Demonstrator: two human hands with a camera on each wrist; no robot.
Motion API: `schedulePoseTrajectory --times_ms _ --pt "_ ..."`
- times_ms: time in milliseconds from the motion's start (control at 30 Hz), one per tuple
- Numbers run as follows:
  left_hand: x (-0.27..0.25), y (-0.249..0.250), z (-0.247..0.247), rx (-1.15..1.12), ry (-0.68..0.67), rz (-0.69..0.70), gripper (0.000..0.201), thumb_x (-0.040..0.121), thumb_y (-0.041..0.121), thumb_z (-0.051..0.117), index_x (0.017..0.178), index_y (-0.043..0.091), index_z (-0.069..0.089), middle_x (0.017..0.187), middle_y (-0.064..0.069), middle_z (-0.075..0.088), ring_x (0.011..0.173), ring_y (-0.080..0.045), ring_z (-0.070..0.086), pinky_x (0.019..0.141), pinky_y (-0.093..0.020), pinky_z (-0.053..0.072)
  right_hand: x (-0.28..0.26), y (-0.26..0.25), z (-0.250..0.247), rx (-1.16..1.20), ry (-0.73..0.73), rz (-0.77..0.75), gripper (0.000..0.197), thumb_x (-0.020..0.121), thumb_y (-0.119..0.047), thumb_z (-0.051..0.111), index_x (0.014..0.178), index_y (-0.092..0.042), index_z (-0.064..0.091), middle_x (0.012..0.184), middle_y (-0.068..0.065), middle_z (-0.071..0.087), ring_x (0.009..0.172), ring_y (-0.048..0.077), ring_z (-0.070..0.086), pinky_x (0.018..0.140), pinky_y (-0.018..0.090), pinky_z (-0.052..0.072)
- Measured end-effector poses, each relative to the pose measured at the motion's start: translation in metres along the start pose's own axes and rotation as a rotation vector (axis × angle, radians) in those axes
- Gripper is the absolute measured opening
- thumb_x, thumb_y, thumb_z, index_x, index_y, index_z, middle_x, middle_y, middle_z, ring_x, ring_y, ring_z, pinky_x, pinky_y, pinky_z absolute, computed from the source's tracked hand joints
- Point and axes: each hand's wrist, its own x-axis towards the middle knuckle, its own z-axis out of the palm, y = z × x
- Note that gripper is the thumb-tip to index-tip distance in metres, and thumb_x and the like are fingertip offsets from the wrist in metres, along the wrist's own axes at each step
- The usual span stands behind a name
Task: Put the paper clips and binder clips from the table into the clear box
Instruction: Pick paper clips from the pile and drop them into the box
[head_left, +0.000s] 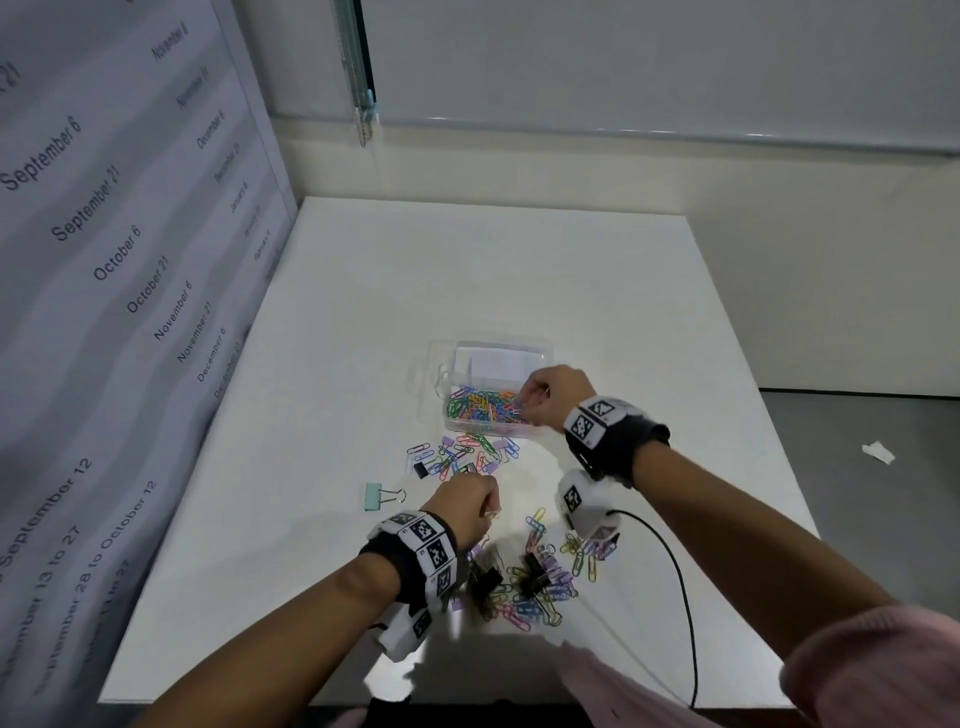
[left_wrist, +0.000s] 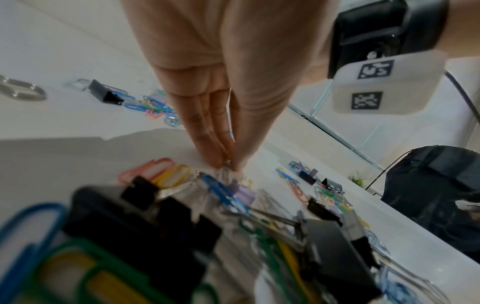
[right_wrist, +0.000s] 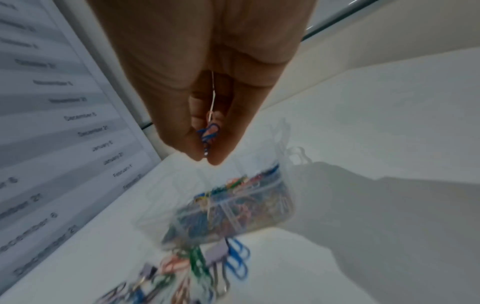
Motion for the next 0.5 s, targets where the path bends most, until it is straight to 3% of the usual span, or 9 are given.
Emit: schedulePoseTrajectory --times_ms 100,167,233,333,367,433,500 --pt "0.0 0.001 0.0 0.003 -0.001 0.005 0.02 0.078 0.0 0.051 0.093 0.007 0.062 0.087 -0.005 0.06 0.092 -0.027 0.061 0.081 -0.033 0.05 0.01 -0.004 -0.005 -0.035 0.05 -0.022 0.018 0.078 -0.004 0.06 0.09 -0.01 0.072 0.097 0.008 0.072 0.081 0.016 0.062 0.066 0.016 0.044" --pt "0.001 0.0 0.0 -0.005 -0.003 -0.003 0.021 0.078 0.001 0.05 0.094 0.009 0.061 0.083 0.001 0.056 0.091 -0.027 0.062 0.081 -0.033 0.051 0.011 -0.002 -0.004 -0.034 0.067 -0.017 0.025 0.079 -0.002 0.053 0.093 -0.009 0.072 0.102 0.01 0.072 0.092 0.023 0.065 0.072 0.018 0.042" --pt "0.001 -0.001 0.0 0.002 -0.016 -0.015 0.022 0.079 0.002 0.051 0.095 0.01 0.063 0.083 -0.001 0.058 0.091 -0.026 0.062 0.081 -0.032 0.051 0.009 0.002 -0.002 -0.04 0.072 -0.01 0.027 0.081 -0.001 0.05 0.092 -0.009 0.073 0.102 0.01 0.073 0.095 0.023 0.065 0.069 0.016 0.042" --pt "0.002 0.001 -0.003 0.029 -0.044 -0.008 0.019 0.08 0.003 0.054 0.093 0.01 0.066 0.095 -0.009 0.067 0.093 -0.024 0.062 0.077 -0.025 0.046 0.005 0.012 0.003 -0.03 0.075 -0.002 0.025 0.082 0.001 0.052 0.088 -0.009 0.074 0.098 0.01 0.073 0.083 0.02 0.064 0.053 0.003 0.038" --pt "0.002 0.002 -0.005 0.017 -0.038 -0.006 0.018 0.08 0.004 0.054 0.092 0.01 0.067 0.098 -0.009 0.068 0.093 -0.023 0.062 0.076 -0.024 0.046 0.004 0.015 0.004 -0.013 0.08 0.004 0.025 0.082 0.002 0.051 0.088 -0.009 0.074 0.096 0.01 0.074 0.078 0.018 0.061 0.053 0.003 0.041" --pt "0.005 0.006 -0.013 -0.032 -0.001 -0.011 0.017 0.08 0.005 0.054 0.087 0.011 0.068 0.096 -0.006 0.069 0.09 -0.02 0.064 0.076 -0.025 0.048 0.001 0.018 0.004 0.011 0.108 0.007 0.027 0.081 0.003 0.049 0.086 -0.009 0.073 0.094 0.011 0.074 0.076 0.015 0.059 0.061 0.014 0.049" --pt "0.011 0.011 -0.027 -0.104 0.049 -0.016 0.016 0.079 0.004 0.053 0.08 0.012 0.067 0.092 -0.006 0.071 0.084 -0.018 0.065 0.078 -0.028 0.052 -0.001 0.018 0.002 0.006 0.098 -0.013 0.025 0.081 0.001 0.052 0.089 -0.011 0.072 0.1 0.008 0.073 0.085 0.016 0.062 0.07 0.019 0.048"
